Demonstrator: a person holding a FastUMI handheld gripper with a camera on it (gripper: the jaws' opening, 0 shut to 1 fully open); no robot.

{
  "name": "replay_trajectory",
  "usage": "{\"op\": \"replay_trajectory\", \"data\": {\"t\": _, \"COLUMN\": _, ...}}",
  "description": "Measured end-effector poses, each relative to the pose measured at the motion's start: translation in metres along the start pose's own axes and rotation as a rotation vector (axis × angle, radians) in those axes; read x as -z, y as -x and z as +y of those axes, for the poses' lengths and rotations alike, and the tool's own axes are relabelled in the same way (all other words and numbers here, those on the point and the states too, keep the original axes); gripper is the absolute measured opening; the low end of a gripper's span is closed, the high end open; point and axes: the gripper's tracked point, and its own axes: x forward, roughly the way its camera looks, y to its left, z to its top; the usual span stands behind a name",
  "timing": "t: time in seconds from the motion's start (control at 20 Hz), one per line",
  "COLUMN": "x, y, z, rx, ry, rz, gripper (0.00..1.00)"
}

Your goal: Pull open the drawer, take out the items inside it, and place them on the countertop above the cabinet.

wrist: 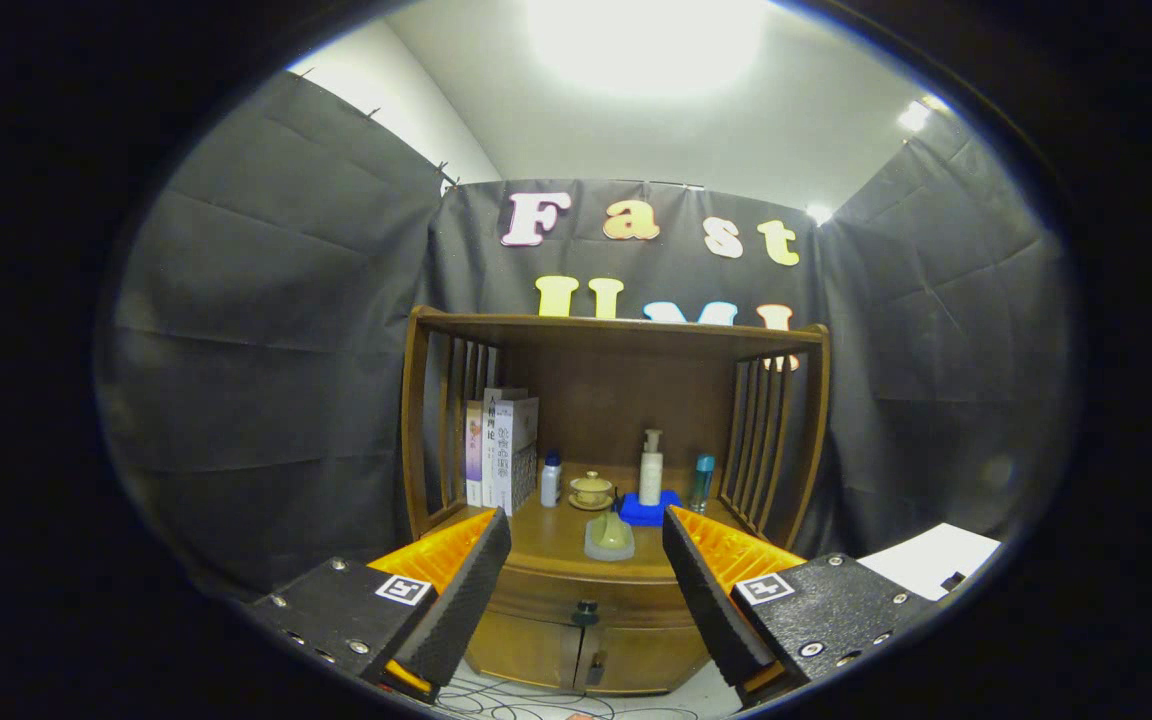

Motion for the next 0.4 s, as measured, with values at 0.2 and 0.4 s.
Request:
{"op": "replay_trajectory", "data": {"t": 0.2, "x": -0.002, "y": 0.010, "z": 0.022, "rx": -0.030, "ry": -0.064, "rz": -0.001, "gripper": 0.95}}
{"op": "replay_trajectory", "data": {"t": 0.4, "x": 0.007, "y": 0.009, "z": 0.029, "rx": -0.037, "ry": -0.071, "rz": 0.024, "gripper": 0.95}}
